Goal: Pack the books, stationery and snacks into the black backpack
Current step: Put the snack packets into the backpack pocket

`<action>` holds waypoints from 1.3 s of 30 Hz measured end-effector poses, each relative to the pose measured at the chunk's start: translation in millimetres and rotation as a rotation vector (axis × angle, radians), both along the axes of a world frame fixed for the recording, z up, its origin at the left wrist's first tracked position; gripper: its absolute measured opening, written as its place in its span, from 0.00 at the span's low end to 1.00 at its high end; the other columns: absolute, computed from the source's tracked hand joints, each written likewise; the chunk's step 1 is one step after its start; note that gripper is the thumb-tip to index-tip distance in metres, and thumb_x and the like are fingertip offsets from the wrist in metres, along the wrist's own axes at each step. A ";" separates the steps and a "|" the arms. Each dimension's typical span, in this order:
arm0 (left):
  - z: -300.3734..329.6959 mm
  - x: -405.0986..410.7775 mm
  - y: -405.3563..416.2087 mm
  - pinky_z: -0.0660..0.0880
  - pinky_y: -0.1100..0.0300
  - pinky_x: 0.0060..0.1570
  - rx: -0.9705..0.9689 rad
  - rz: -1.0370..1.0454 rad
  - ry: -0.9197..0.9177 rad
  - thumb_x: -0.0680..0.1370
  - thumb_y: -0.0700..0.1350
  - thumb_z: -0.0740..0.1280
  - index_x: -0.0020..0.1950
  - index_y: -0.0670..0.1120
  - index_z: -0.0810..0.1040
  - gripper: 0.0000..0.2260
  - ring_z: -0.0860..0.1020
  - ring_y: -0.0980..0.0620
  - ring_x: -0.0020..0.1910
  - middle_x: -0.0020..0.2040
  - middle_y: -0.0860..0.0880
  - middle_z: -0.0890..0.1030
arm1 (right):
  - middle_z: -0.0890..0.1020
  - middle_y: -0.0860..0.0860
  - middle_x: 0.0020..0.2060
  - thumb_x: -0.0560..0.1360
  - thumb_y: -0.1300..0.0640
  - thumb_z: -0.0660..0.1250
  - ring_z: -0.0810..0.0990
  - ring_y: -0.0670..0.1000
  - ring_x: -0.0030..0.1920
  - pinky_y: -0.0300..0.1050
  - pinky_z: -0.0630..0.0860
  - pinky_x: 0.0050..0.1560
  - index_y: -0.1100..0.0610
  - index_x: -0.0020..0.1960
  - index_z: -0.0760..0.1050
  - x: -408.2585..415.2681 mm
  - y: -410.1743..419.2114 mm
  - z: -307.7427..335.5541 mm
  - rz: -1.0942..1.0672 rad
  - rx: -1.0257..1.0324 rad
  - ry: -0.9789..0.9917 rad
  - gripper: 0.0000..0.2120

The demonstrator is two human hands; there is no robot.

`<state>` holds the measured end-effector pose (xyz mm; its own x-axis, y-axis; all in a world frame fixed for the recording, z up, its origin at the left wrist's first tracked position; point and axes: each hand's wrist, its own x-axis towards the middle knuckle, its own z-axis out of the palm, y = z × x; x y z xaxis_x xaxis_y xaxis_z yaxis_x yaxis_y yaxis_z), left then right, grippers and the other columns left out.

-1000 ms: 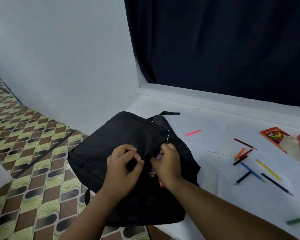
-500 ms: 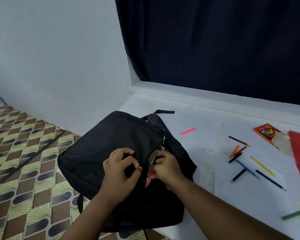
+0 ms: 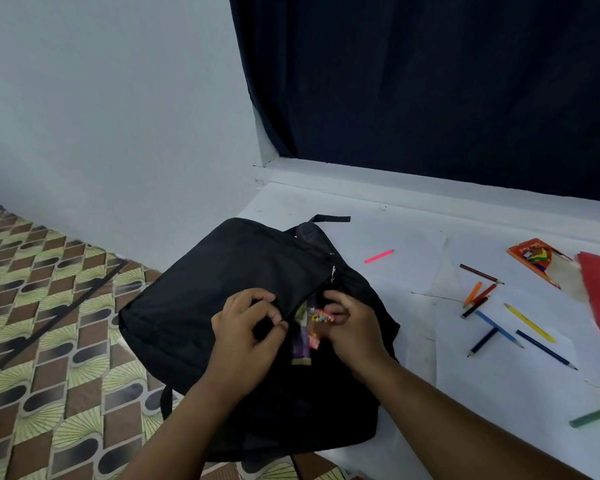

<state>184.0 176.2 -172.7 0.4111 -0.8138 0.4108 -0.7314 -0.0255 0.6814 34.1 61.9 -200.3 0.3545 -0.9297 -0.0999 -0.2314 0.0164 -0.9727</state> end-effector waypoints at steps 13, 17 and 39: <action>-7.0 2.6 11.9 0.60 0.51 0.62 0.150 -0.135 -0.353 0.72 0.63 0.68 0.55 0.60 0.80 0.14 0.64 0.54 0.73 0.66 0.59 0.72 | 0.86 0.50 0.42 0.67 0.64 0.68 0.84 0.49 0.45 0.46 0.80 0.49 0.58 0.46 0.84 12.8 5.6 0.2 0.177 -0.252 0.068 0.10; -14.2 3.4 15.6 0.59 0.48 0.65 0.277 -0.155 -0.521 0.74 0.62 0.66 0.57 0.61 0.83 0.15 0.61 0.48 0.77 0.72 0.53 0.71 | 0.78 0.49 0.46 0.65 0.62 0.78 0.78 0.42 0.46 0.28 0.71 0.50 0.57 0.46 0.84 -4.1 -5.8 -11.8 0.071 -0.464 0.159 0.10; -11.0 -7.9 5.9 0.65 0.47 0.63 0.211 0.058 -0.460 0.69 0.59 0.68 0.44 0.52 0.79 0.12 0.61 0.43 0.77 0.77 0.50 0.67 | 0.85 0.45 0.44 0.75 0.70 0.66 0.84 0.43 0.41 0.37 0.80 0.44 0.55 0.51 0.83 -22.4 -19.3 -13.0 0.016 -0.452 0.021 0.14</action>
